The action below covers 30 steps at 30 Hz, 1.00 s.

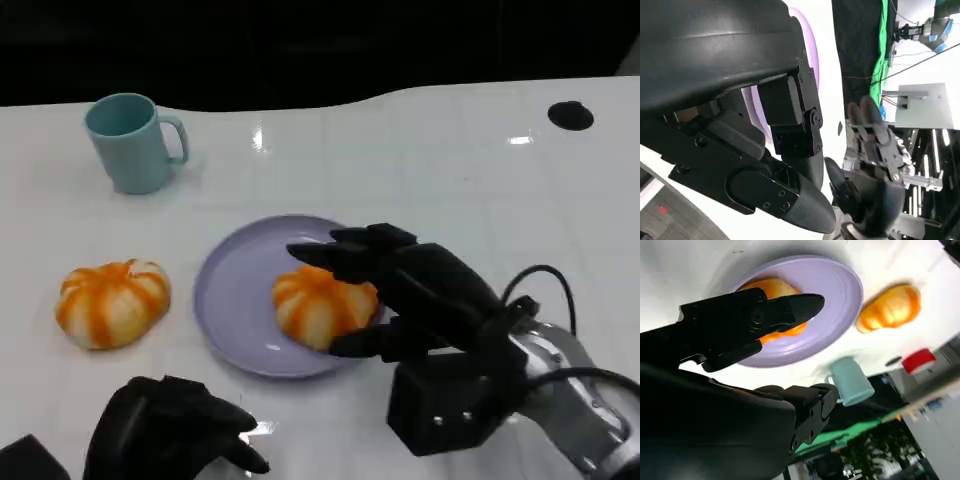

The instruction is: Grasp the bread from the table and place it into the plate.

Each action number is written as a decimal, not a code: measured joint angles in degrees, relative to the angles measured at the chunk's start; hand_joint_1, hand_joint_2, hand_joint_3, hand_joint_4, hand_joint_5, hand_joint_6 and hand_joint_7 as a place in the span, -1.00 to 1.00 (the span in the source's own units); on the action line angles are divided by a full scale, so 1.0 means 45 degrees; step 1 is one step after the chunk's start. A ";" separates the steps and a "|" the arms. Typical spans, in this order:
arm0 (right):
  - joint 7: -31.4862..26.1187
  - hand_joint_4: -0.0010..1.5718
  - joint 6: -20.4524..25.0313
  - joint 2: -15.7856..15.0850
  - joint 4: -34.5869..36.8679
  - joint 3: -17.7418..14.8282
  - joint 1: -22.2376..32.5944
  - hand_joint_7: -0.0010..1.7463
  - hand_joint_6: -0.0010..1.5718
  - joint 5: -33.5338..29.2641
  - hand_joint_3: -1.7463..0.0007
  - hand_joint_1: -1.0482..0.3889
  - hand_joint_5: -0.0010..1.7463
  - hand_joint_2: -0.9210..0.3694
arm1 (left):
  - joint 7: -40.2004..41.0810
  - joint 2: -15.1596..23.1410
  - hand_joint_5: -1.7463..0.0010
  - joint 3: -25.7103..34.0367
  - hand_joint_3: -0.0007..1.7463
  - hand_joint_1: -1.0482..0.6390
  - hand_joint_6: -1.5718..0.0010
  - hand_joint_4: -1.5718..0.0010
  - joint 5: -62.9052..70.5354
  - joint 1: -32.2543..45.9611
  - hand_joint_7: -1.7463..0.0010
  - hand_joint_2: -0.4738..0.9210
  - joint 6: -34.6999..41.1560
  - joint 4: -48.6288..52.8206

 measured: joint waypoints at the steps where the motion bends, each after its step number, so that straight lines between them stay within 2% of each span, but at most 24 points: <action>1: 0.0003 -0.81 -0.0157 -0.0090 -0.0152 -0.0118 0.0174 -0.94 -0.53 0.0118 0.91 -0.25 -0.46 -1.00 | 0.0000 -0.0004 0.59 0.0002 -1.00 -1.00 -1.00 -1.00 0.0002 -0.0018 0.86 0.78 0.0000 0.0031; 4: 0.0004 -0.71 -0.0783 -0.0314 -0.0600 -0.0567 0.0799 -0.90 -0.42 0.0761 0.94 -0.14 -0.39 -1.00 | -0.0001 -0.0016 0.59 0.0027 -1.00 -1.00 -1.00 -1.00 0.0003 -0.0075 0.86 0.78 -0.0026 0.0172; 7: 0.0045 -0.51 -0.1223 -0.0476 -0.1110 -0.0954 0.1413 -0.85 -0.25 0.1382 0.96 0.01 -0.27 -0.99 | -0.0003 -0.0028 0.60 0.0082 -1.00 -1.00 -1.00 -1.00 0.0001 -0.0185 0.87 0.77 -0.0047 0.0290; 10: 0.0118 -0.35 -0.1748 -0.0660 -0.1609 -0.1291 0.2085 -0.79 -0.07 0.1923 0.98 0.21 -0.04 -0.99 | -0.0003 -0.0031 0.60 0.0137 -1.00 -1.00 -1.00 -1.00 -0.0001 -0.0247 0.87 0.78 -0.0051 0.0308; 13: 0.0141 -0.27 -0.2371 -0.0817 -0.1761 -0.1555 0.2625 -0.68 0.04 0.2442 0.93 0.29 0.21 -0.99 | -0.0002 -0.0039 0.60 0.0154 -1.00 -1.00 -1.00 -1.00 0.0028 -0.0255 0.87 0.78 -0.0067 0.0317; 15: 0.0146 -0.26 -0.2796 -0.0921 -0.1770 -0.1771 0.2901 -0.45 -0.02 0.2521 0.84 0.32 0.37 -0.94 | -0.0002 -0.0054 0.60 0.0155 -1.00 -1.00 -1.00 -1.00 0.0040 -0.0257 0.87 0.78 -0.0086 0.0319; 17: 0.0148 -0.21 -0.3169 -0.1033 -0.1763 -0.1944 0.3087 -0.10 -0.12 0.2704 0.65 0.33 0.48 -0.85 | -0.0001 -0.0058 0.60 0.0159 -0.99 -1.00 -1.00 -1.00 0.0044 -0.0255 0.86 0.78 -0.0095 0.0319; 20: 0.0376 -0.14 -0.3583 -0.1056 -0.1760 -0.2199 0.3423 0.07 -0.11 0.3421 0.47 0.36 0.54 -0.75 | -0.0001 -0.0073 0.60 0.0157 -0.99 -1.00 -1.00 -1.00 0.0048 -0.0257 0.86 0.79 -0.0108 0.0318; 21: 0.0553 -0.12 -0.3582 -0.1059 -0.1774 -0.2295 0.3572 0.11 -0.10 0.3771 0.33 0.37 0.56 -0.67 | -0.0001 -0.0084 0.60 0.0156 -1.00 -1.00 -1.00 -1.00 0.0049 -0.0255 0.87 0.79 -0.0112 0.0315; 24: 0.1244 -0.11 -0.3345 -0.1077 -0.2054 -0.2431 0.4143 0.28 -0.13 0.4830 0.11 0.34 0.62 -0.56 | -0.0001 -0.0095 0.60 0.0161 -1.00 -1.00 -1.00 -1.00 0.0047 -0.0243 0.87 0.79 -0.0112 0.0304; 30: 0.2546 -0.24 -0.1504 -0.1144 -0.3534 -0.2768 0.5420 0.52 -0.23 0.6396 0.01 0.32 0.93 -0.59 | 0.0001 -0.0106 0.60 0.0159 -1.00 -1.00 -1.00 -1.00 0.0050 -0.0234 0.87 0.79 -0.0110 0.0245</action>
